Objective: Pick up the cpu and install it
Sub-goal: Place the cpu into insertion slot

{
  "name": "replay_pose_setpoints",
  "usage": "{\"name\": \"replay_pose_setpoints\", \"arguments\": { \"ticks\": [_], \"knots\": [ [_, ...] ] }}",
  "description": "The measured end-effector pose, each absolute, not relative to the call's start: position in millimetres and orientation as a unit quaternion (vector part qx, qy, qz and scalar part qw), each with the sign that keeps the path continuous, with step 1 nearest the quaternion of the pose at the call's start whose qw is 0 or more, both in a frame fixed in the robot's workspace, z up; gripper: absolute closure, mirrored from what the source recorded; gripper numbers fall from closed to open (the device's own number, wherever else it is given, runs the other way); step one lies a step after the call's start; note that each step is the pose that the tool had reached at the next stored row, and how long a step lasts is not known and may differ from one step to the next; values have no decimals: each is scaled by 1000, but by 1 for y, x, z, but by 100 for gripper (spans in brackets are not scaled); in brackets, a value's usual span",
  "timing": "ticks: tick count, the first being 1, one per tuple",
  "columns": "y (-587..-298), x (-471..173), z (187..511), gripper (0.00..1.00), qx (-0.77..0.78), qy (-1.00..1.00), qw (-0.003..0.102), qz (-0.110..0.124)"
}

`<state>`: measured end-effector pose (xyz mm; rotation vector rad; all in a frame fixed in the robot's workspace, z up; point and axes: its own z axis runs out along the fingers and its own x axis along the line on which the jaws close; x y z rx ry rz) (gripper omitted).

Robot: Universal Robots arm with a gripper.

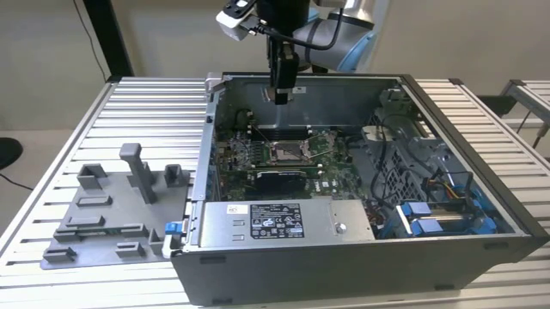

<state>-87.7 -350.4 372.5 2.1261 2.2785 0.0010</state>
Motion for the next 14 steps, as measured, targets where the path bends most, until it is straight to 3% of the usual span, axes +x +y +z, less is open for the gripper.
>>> {"name": "replay_pose_setpoints", "arguments": {
  "ticks": [14],
  "knots": [
    [-350, -88, 364, 100, 683, 731, 14, -1]
  ]
}}
